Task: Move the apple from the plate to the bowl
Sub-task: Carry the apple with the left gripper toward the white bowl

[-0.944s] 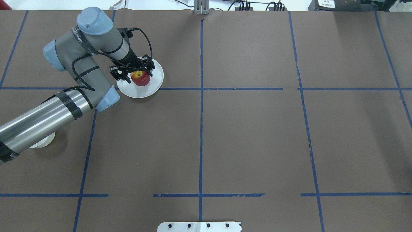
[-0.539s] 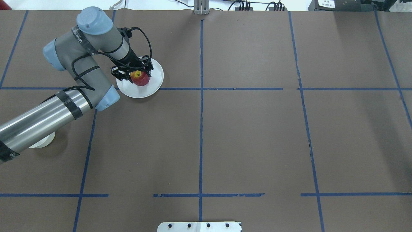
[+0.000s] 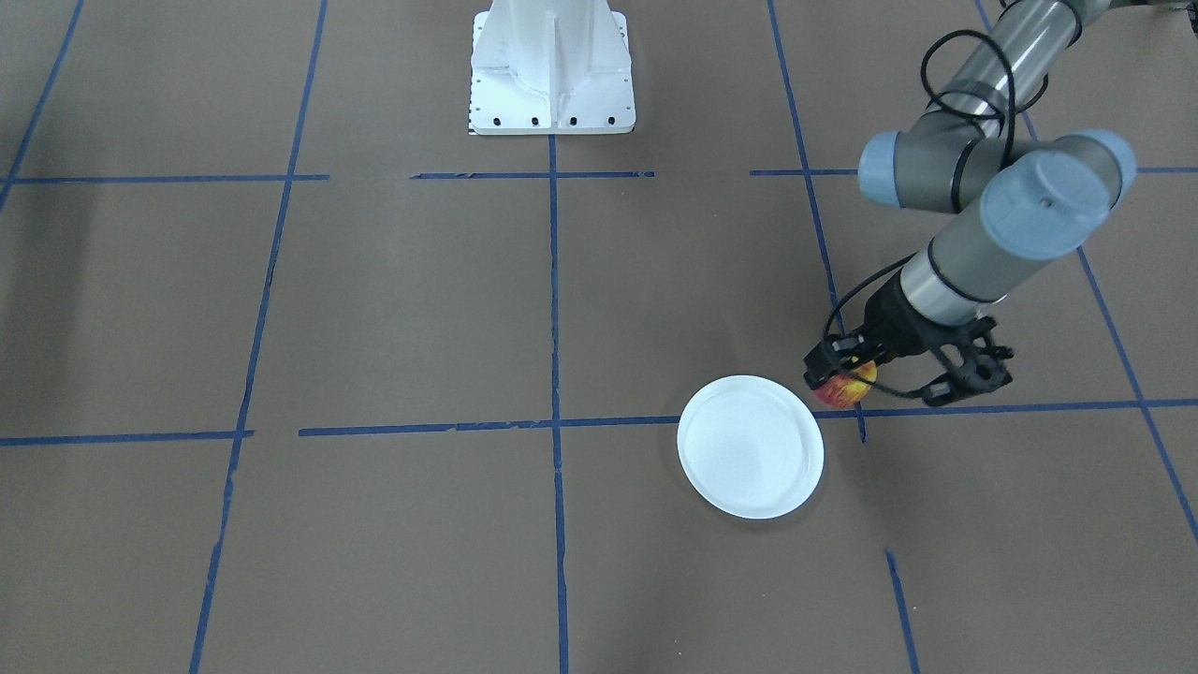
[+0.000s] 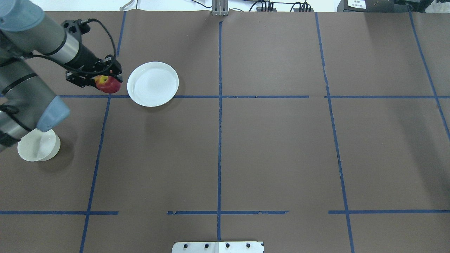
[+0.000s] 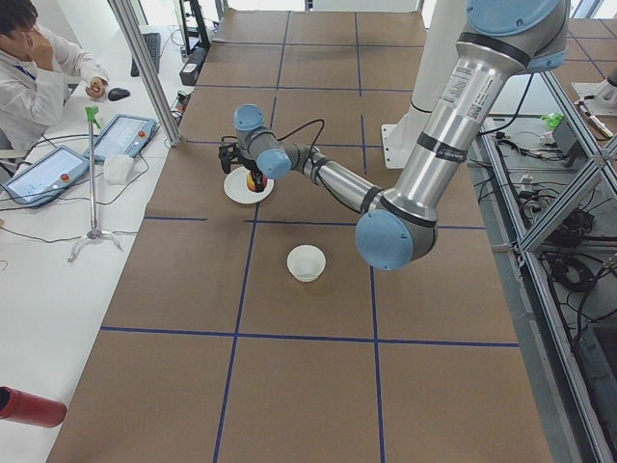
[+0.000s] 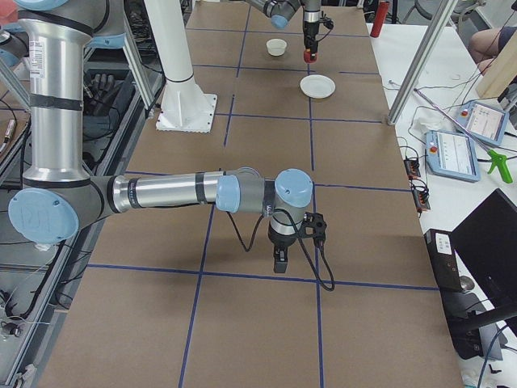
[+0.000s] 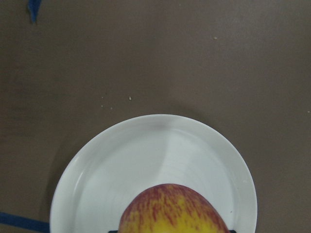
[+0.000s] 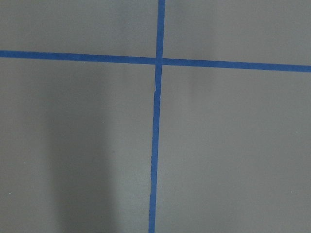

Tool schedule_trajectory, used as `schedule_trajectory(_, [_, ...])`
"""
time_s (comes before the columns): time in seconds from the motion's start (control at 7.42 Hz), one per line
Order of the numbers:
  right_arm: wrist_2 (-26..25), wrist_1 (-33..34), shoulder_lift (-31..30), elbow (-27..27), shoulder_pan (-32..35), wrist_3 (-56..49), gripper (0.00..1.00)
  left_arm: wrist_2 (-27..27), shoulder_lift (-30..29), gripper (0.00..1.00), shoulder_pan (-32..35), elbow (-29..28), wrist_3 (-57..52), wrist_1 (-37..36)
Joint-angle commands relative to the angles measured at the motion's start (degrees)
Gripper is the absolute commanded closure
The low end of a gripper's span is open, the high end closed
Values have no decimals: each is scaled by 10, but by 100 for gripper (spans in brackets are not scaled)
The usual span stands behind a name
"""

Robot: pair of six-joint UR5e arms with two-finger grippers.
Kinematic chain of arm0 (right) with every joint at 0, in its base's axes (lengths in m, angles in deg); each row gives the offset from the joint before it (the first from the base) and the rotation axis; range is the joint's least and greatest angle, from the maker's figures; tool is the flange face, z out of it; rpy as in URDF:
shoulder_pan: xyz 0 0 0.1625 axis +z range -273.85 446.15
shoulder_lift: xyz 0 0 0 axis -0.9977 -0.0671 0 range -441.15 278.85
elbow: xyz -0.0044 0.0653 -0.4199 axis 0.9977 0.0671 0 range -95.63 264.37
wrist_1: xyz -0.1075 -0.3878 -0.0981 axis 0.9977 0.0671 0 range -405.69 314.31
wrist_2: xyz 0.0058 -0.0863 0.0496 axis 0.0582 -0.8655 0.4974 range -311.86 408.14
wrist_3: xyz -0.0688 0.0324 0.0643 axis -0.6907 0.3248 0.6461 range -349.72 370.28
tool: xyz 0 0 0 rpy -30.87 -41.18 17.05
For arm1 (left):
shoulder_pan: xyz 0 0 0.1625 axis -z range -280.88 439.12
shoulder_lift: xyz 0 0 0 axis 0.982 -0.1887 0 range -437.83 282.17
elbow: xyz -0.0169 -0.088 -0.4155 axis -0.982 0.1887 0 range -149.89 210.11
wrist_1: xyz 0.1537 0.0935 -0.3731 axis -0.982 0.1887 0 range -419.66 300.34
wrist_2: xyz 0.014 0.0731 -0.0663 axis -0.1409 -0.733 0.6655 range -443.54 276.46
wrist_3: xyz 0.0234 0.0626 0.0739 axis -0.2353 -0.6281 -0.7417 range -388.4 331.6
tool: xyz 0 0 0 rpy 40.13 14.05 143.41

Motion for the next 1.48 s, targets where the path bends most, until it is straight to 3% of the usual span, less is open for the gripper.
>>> schedule_trajectory(0.0, [0,1,0,1,0,0,0,-4,173,100,4,112,-69,8])
schedule_trajectory(0.27, [0,1,0,1,0,0,0,-5,274,100,2,128,-102,51])
schedule_trajectory(0.54, [0,1,0,0,0,0,0,-6,298,100,0,121,-103,69])
schedule_trajectory(0.94, [0,1,0,0,0,0,0,-6,297,100,-3,66,-103,125])
schedule_trajectory(1.35, [0,1,0,0,0,0,0,-6,285,100,-9,59,-100,129])
